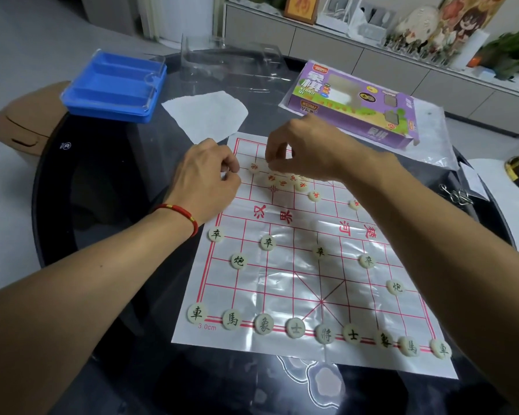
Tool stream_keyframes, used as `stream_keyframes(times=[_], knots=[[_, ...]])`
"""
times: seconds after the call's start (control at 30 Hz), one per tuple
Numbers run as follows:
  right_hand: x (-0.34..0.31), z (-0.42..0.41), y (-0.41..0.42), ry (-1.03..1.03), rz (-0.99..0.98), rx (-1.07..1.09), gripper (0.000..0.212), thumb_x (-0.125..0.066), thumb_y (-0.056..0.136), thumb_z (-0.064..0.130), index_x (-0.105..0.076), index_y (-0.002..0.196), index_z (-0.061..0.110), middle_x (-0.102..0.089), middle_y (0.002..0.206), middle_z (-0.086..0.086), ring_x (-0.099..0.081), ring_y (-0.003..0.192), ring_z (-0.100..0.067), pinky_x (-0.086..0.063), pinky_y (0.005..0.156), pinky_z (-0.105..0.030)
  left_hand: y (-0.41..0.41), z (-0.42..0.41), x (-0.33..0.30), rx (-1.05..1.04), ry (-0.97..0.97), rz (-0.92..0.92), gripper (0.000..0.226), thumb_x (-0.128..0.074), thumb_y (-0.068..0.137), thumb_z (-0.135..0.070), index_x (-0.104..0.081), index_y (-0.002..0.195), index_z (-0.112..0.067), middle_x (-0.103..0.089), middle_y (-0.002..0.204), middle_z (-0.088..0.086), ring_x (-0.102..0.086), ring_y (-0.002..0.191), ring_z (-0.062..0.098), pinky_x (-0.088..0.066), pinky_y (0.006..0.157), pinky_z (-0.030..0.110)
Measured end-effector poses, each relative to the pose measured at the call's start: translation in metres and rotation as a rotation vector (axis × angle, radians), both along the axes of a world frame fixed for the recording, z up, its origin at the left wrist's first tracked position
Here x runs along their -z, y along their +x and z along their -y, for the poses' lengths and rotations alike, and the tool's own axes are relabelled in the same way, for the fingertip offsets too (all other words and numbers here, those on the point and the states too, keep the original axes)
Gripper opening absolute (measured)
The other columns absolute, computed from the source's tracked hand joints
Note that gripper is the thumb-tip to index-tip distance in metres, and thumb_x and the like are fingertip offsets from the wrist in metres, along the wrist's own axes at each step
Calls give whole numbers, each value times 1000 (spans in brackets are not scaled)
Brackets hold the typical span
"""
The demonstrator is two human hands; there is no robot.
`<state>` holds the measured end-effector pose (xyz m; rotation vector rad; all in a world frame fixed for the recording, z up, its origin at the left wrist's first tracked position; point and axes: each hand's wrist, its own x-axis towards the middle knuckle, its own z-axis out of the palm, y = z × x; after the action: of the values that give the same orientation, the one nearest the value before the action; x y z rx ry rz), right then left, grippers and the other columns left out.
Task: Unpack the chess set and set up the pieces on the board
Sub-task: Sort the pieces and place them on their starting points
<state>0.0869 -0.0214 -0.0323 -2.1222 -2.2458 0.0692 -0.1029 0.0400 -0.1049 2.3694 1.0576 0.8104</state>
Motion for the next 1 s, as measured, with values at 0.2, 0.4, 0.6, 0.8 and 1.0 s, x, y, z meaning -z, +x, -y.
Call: stream_keyframes(times=[0.2, 0.4, 0.6, 0.8, 1.0], knots=[[6, 7, -8, -115, 27, 2, 27, -74, 89, 37, -73, 112, 23, -72, 105, 3, -67, 90, -19, -61, 81, -41, 0, 1, -1, -5, -26, 8, 9, -64, 92, -15, -72, 96, -16, -62, 104, 4, -59, 95, 17, -53, 83, 29], [-15, 9, 10, 59, -81, 17, 18, -74, 91, 23, -75, 108, 17, -70, 99, 6, -62, 78, -3, -46, 68, -10, -1, 1, -2, -2, -44, 4, 7, -66, 90, -15, -71, 95, -17, -60, 102, 3, -57, 91, 16, -50, 79, 26], [-13, 10, 55, 95, -102, 185, 18, -75, 89, 15, -76, 107, 16, -75, 104, -3, -68, 86, -12, -57, 80, -27, -1, 2, -3, -1, -51, 1, 3, -66, 91, -15, -68, 94, -17, -59, 104, 3, -56, 91, 15, -46, 77, 24], [5, 1, 53, 81, -30, 144, 20, -77, 87, 13, -76, 107, 14, -76, 104, -2, -68, 88, -16, -60, 80, -36, -1, 4, -6, 14, -65, -3, 10, -66, 92, -14, -60, 89, -22, -58, 105, 2, -57, 93, 15, -46, 76, 23], [14, -7, 52, 27, -3, 125, 24, -76, 88, 12, -74, 112, 14, -74, 107, -2, -62, 88, -13, -53, 76, -26, -1, 4, -6, 5, -68, -6, 8, -66, 92, -14, -62, 90, -21, -57, 106, 1, -55, 93, 14, -46, 77, 23]])
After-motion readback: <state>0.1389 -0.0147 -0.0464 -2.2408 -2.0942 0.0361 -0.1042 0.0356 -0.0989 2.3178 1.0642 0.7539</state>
